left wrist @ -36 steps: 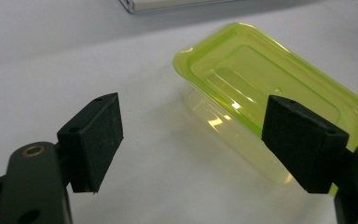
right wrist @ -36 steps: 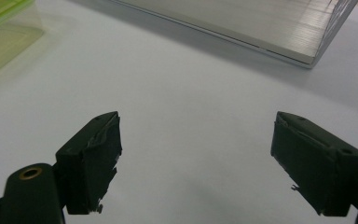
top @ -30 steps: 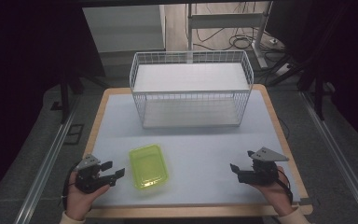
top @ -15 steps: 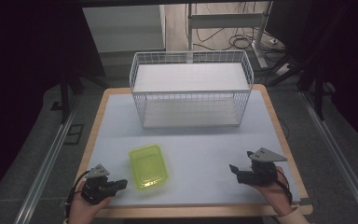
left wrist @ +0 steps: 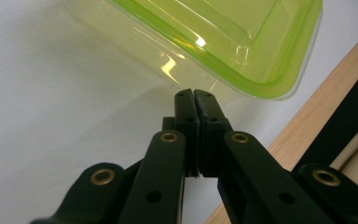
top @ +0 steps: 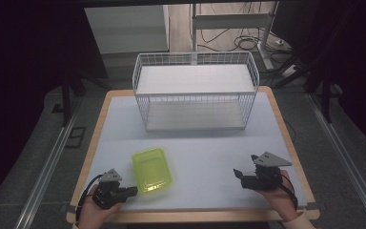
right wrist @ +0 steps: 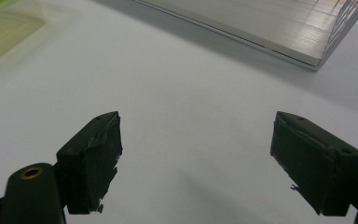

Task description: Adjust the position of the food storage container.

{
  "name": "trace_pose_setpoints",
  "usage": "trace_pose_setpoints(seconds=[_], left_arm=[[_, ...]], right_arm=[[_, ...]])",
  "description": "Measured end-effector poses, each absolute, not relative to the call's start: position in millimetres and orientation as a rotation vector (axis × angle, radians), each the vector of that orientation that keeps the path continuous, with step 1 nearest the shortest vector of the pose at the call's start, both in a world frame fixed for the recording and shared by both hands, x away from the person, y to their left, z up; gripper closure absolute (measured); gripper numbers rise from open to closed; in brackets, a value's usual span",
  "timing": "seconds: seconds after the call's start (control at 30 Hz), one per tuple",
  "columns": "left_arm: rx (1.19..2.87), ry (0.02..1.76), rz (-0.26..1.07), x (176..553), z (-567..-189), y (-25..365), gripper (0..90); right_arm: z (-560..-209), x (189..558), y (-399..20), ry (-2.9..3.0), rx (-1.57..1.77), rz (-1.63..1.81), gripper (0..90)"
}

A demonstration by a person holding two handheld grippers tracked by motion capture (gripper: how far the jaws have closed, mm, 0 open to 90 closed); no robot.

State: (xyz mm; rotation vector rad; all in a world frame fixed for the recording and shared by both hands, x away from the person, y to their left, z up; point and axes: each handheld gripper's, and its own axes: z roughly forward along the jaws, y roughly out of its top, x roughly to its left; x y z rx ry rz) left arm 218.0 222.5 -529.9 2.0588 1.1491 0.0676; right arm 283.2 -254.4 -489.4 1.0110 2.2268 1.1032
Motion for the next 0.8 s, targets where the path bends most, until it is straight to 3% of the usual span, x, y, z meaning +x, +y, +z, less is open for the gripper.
trace_pose_setpoints(seconds=[0.8], left_arm=[[2.162,0.999,0.035,242,-523,171,89.5]], right_arm=[[-489,284,-256,2.214,0.995,1.117,16.9]])
